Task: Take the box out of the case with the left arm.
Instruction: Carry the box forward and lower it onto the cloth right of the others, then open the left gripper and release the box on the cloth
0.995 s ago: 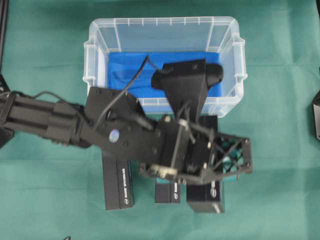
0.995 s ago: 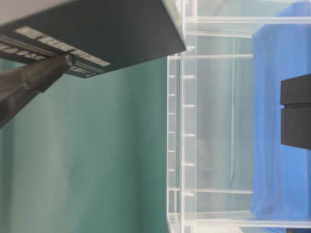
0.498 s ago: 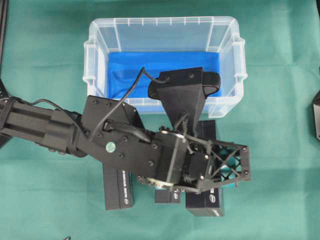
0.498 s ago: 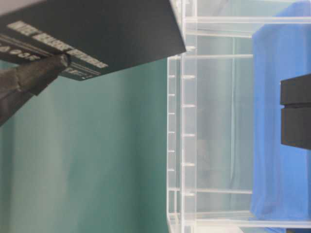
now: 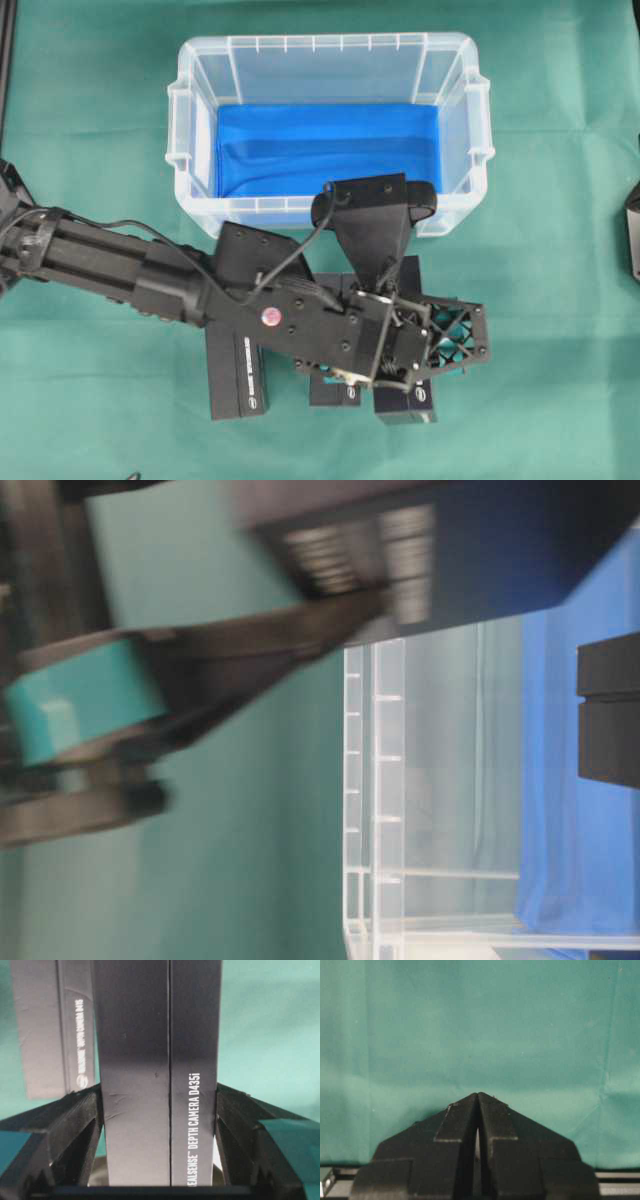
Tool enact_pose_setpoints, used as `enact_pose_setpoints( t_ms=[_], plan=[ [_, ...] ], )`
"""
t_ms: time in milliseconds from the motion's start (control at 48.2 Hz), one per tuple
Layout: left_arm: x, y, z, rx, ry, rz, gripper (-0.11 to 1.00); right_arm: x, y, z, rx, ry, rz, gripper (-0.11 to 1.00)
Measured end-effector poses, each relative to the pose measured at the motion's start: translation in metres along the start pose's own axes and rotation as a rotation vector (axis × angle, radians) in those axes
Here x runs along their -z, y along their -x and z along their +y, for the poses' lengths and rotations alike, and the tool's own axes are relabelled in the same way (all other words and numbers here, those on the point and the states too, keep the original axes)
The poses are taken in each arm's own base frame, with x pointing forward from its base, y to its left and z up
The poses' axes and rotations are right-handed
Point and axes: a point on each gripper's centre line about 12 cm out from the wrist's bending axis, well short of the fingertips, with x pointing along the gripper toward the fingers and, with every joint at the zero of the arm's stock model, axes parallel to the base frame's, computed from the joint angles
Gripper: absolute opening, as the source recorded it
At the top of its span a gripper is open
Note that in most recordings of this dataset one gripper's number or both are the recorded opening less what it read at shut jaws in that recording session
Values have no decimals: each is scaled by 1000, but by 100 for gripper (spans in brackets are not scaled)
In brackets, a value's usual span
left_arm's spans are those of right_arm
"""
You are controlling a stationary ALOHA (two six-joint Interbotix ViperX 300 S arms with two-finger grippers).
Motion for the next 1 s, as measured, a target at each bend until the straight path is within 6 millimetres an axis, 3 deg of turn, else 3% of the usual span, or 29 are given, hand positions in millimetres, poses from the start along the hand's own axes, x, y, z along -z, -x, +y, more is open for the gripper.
enact_pose_setpoints(
  t_ms=[518,995],
  plan=[
    [-7,-57,16,-5,-33,-54,61,0,0,0,0,2,0,2],
    [-12,-76,20,11,-40,-49,61,0,0,0,1,0,2,2]
  ],
)
